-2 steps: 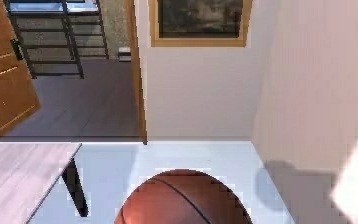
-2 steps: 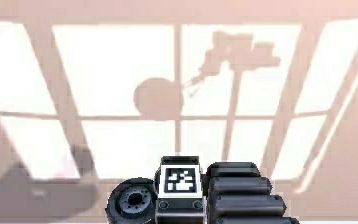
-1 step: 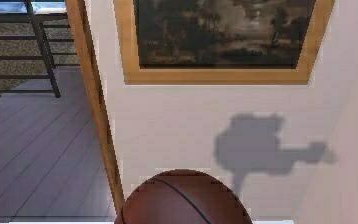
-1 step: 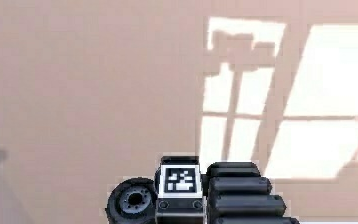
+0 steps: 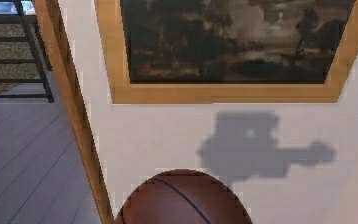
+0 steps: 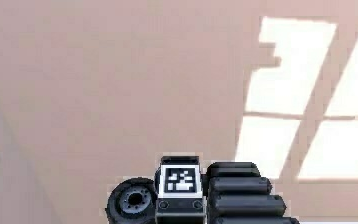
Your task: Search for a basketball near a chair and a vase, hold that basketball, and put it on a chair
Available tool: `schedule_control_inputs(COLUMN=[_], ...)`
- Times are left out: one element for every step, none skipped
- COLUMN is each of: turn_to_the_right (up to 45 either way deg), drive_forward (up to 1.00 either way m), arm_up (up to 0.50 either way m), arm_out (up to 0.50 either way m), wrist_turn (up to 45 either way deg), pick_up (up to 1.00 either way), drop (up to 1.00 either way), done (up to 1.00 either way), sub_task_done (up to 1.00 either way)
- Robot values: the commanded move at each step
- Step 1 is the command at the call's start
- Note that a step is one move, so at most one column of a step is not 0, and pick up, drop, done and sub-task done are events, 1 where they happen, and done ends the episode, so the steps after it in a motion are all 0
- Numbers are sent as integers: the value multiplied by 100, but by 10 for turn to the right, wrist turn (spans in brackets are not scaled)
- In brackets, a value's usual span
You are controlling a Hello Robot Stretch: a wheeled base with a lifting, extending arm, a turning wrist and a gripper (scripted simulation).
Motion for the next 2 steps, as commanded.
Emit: schedule_control_inputs(turn_to_the_right=[-450, -60], drive_forward=[0, 0], arm_up=[0, 0], arm_out=[0, 0], wrist_turn=[0, 0], pick_up=[0, 0], drop=[0, 0], done=[0, 0], sub_task_done=[0, 0])
